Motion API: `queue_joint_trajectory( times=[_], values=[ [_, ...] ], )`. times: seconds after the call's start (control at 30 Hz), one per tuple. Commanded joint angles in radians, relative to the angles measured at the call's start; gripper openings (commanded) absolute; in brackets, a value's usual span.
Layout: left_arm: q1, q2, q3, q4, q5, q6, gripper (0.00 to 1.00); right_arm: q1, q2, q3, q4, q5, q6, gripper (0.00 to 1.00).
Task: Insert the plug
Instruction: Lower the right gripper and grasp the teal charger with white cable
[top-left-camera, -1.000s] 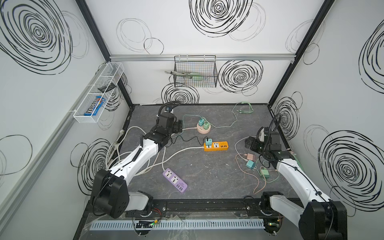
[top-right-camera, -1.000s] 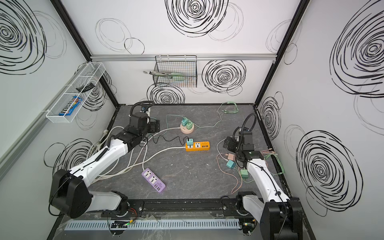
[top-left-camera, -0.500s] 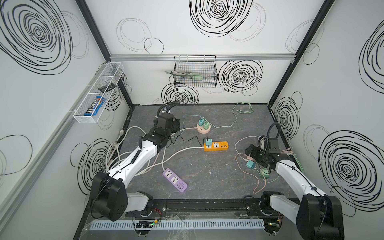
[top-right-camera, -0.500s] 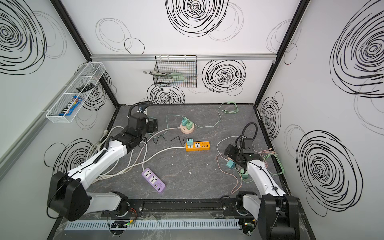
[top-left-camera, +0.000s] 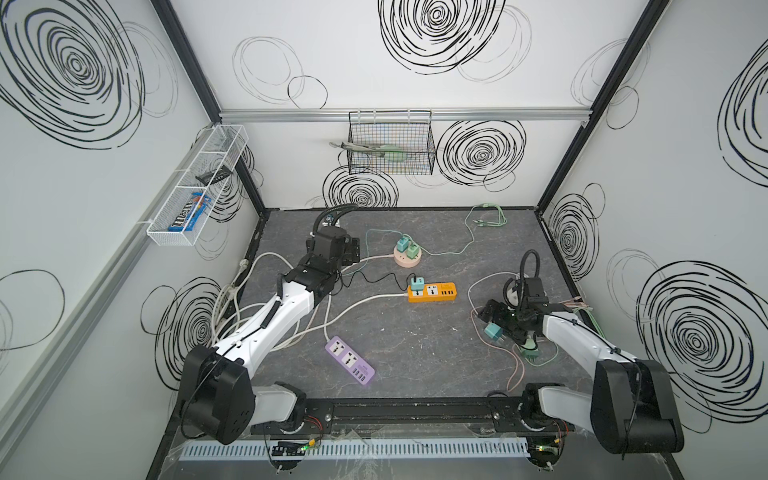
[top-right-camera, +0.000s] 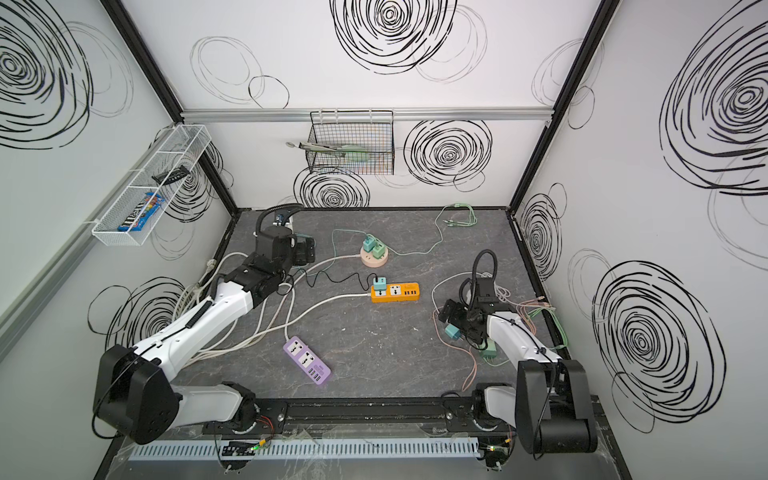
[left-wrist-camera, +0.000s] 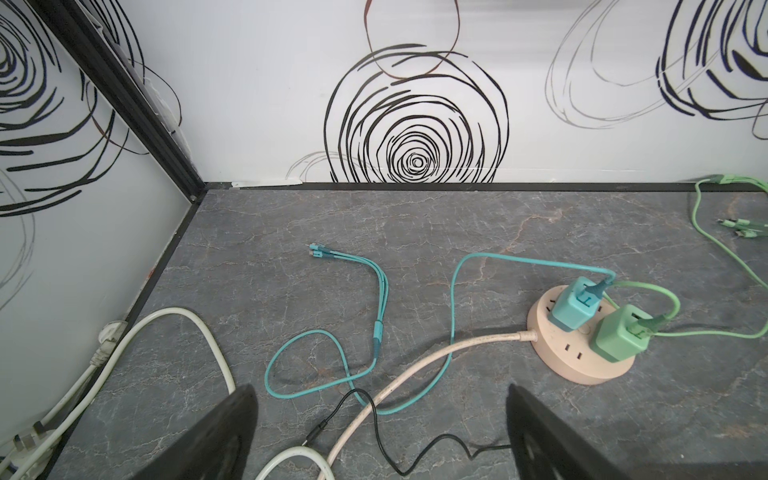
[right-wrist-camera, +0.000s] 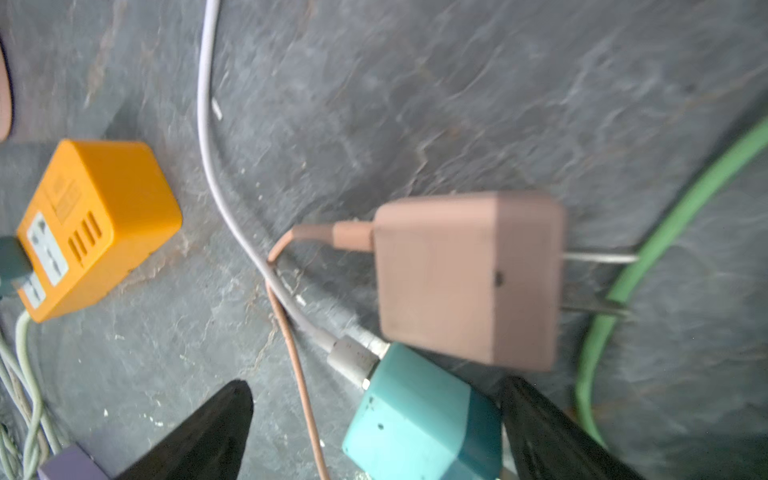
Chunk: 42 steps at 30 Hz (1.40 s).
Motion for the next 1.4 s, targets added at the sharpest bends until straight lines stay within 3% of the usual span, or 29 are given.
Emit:
queue_joint_trajectory(
  times=[0.0, 0.2, 0.33, 0.53, 0.77, 1.37],
  values=[
    [0.001, -0.025, -0.002, 0.038, 0.01, -0.019, 0.96, 0.092, -0.02, 0.016, -0.079, -0.014, -0.007, 0.97],
    [0.002, -0.019, 0.0, 0.037, 0.031, -0.028, 0.96, 0.22, 0.012, 0.04, -0.09, 0.0, 0.001, 0.99],
    [0.002, -0.018, -0.002, 0.034, 0.035, -0.028, 0.96, 0.263, 0.021, 0.063, -0.119, 0.137, 0.016, 0.88],
    [0.001, -0.009, 0.0, 0.033, 0.041, -0.025, 0.96, 0.297, -0.001, 0.098, -0.16, 0.298, 0.063, 0.8],
    [0.002, 0.001, 0.006, 0.028, 0.047, -0.028, 0.96, 0.32, 0.019, 0.088, -0.151, 0.271, 0.056, 0.6],
    [0.002, 0.008, 0.014, 0.01, 0.042, -0.029, 0.96, 0.356, 0.097, 0.043, -0.078, 0.302, 0.058, 0.55]
  ],
)
